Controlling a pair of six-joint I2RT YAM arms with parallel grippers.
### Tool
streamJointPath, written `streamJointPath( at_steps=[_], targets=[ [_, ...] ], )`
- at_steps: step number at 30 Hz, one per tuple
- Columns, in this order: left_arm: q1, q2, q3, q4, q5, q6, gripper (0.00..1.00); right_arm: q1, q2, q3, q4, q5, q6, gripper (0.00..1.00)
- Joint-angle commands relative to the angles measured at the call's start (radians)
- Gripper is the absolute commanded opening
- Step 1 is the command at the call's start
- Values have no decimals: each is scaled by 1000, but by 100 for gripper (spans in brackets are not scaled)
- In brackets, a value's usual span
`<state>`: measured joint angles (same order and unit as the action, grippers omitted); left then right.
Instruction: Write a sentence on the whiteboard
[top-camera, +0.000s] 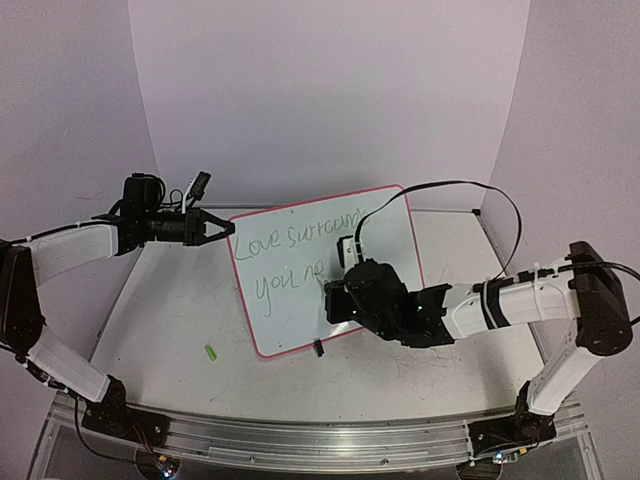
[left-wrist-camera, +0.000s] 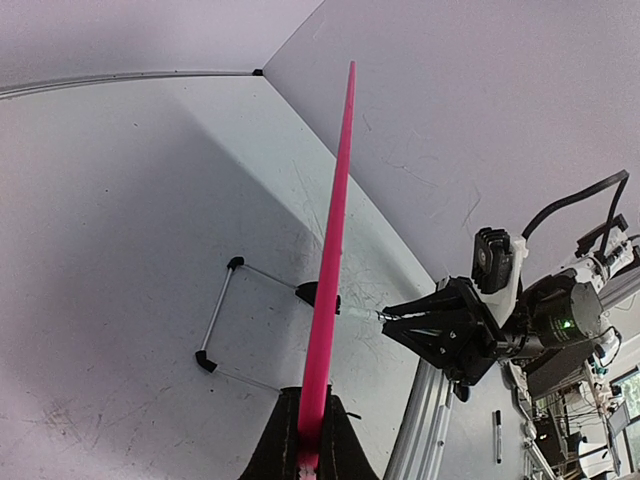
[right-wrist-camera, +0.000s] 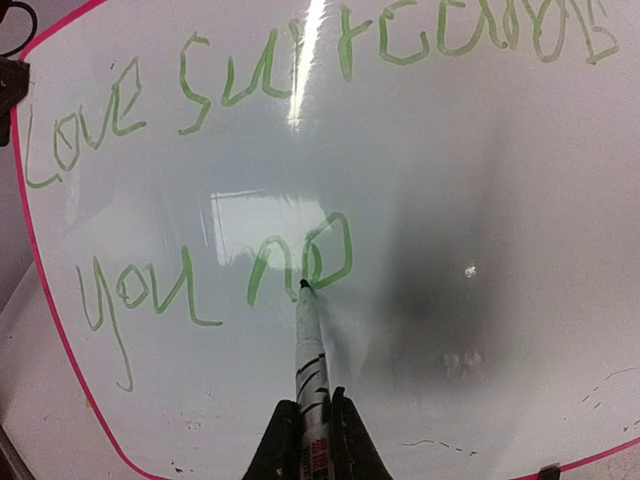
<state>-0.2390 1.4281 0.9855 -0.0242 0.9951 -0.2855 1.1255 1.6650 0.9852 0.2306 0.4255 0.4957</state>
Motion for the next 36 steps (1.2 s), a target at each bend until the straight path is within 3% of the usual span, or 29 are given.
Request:
streamJointPath(
  at_steps=[1, 18, 36],
  targets=[
    [-2, 6, -4, -5, -21, -9, 1, -12, -65, -8, 9, 25, 1, 0],
    [-3, 8, -4, -5, -22, -9, 1, -52, -24, 13, 35, 33, -39, 0],
    [-2, 8, -5, -5, -24, -9, 1, -49, -64, -85, 27, 21, 32, 0]
  ],
)
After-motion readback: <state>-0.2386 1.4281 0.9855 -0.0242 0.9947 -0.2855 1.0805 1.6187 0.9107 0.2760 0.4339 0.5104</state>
